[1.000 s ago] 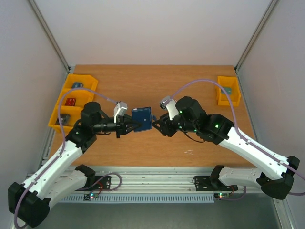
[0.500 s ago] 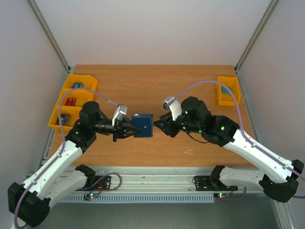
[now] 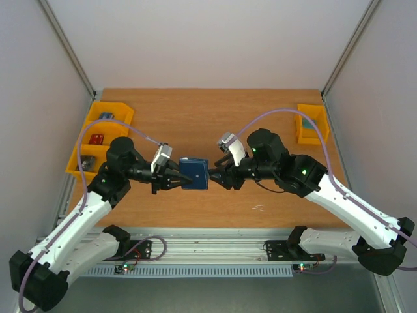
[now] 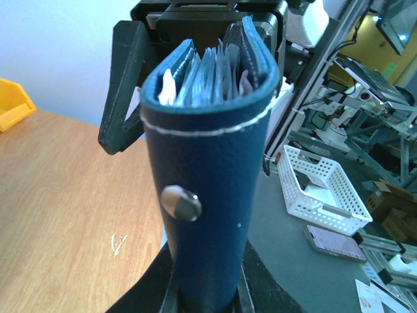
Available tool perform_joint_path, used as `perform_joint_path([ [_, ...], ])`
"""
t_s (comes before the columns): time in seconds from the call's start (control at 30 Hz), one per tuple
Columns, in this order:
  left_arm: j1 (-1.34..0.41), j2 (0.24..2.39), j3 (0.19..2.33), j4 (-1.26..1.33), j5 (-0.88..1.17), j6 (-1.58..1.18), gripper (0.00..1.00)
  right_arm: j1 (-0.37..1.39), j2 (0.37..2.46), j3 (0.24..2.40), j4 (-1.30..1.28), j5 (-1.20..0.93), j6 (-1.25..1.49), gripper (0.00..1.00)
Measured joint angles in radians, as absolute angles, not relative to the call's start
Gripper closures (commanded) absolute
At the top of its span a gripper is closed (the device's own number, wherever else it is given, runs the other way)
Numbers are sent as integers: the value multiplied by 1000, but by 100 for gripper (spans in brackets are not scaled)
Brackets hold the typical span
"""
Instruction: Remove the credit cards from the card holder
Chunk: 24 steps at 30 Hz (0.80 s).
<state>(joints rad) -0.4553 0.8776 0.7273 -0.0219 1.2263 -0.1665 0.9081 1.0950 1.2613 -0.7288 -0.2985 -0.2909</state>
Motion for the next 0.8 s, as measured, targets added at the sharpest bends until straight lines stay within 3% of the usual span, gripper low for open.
perform_joint_path([
  [0.5,-455,868,733,-46,1310,-117,100,894,1157,1293,-737,-477,-312,38],
  [0.6,-453,858,733,-58,1325,-117,100,891,1176,1307,-742,-534,-312,42],
  [0.63,-452,856,733,-58,1332,-118,100,891,1179,1309,-740,-554,-312,47],
  [0.8,-453,852,733,-39,1339,-128,98,892,1180,1309,-714,-636,-301,92],
])
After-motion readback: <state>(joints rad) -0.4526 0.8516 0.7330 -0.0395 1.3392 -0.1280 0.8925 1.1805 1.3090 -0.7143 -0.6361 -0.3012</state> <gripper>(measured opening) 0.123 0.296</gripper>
